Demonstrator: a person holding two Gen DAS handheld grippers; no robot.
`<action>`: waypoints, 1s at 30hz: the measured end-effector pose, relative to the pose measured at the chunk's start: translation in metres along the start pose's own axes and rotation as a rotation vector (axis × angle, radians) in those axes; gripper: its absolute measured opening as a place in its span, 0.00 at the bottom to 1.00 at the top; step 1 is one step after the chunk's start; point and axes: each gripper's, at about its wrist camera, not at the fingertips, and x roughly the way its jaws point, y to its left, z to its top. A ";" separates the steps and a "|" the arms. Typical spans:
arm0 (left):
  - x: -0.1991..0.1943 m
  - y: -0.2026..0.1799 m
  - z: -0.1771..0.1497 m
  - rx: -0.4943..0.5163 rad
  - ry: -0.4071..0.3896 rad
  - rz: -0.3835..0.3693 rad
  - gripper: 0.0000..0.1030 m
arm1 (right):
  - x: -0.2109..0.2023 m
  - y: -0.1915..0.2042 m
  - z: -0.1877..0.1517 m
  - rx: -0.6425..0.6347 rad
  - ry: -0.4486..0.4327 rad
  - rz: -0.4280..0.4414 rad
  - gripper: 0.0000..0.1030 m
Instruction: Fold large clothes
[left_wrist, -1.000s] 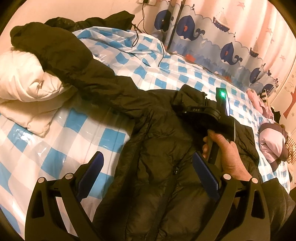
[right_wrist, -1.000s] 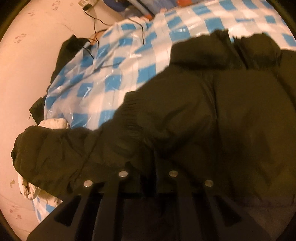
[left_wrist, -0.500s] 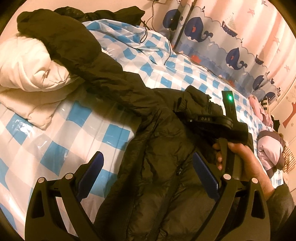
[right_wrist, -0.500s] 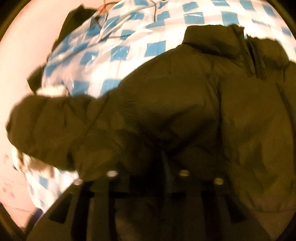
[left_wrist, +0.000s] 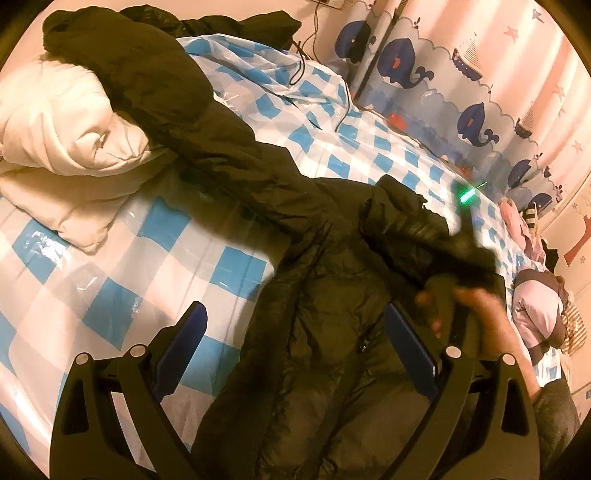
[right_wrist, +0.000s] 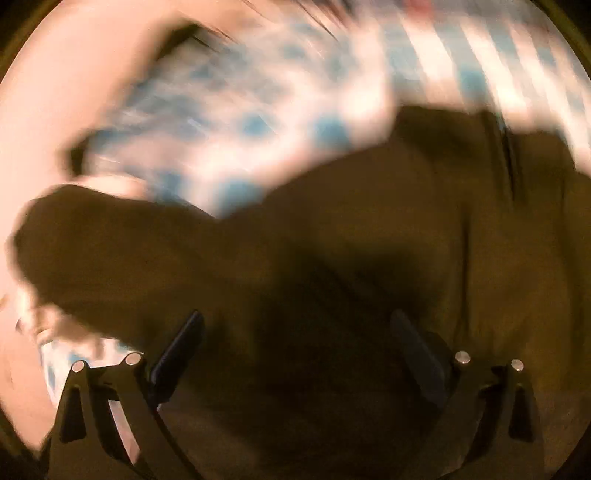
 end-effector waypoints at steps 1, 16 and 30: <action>-0.003 0.002 0.002 -0.003 -0.015 0.002 0.90 | 0.005 -0.007 -0.001 0.024 0.009 0.015 0.94; -0.114 0.156 0.154 -0.202 -0.475 0.264 0.90 | -0.156 -0.114 -0.167 0.122 -0.477 0.215 0.94; -0.063 0.234 0.240 -0.407 -0.362 0.268 0.90 | -0.137 -0.128 -0.169 0.218 -0.464 0.228 0.94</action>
